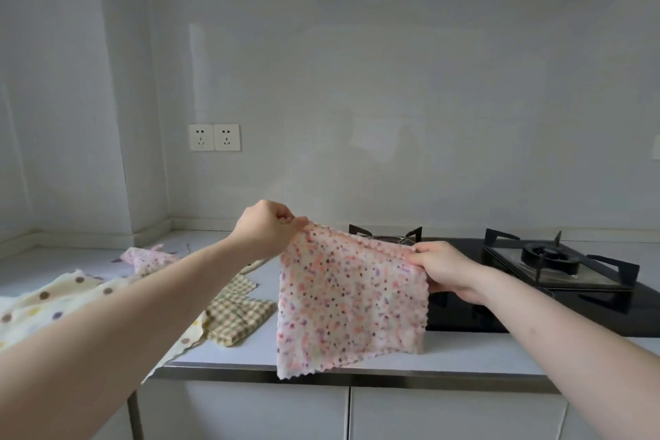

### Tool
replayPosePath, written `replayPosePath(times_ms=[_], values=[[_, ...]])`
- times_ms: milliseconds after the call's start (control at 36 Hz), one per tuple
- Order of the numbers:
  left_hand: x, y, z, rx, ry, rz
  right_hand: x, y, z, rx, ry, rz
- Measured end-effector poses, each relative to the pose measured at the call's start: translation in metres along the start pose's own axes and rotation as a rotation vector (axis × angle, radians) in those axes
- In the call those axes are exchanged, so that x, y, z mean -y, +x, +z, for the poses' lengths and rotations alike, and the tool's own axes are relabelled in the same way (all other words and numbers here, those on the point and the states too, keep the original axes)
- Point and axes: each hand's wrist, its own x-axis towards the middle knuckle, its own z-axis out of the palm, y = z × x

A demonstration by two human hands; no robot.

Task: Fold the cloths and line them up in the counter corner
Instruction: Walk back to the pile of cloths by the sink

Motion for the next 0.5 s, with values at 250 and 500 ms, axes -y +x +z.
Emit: replayPosePath(times_ms=[250,500], values=[[0.031,0.019,0.048,-0.011,0.013,-0.081,-0.026,0.047,0.020,-0.263,0.003,-0.022],[0.040,0.018,0.066,-0.038,0.045,-0.053,-0.035,0.061,0.020,-0.324,0.079,-0.098]])
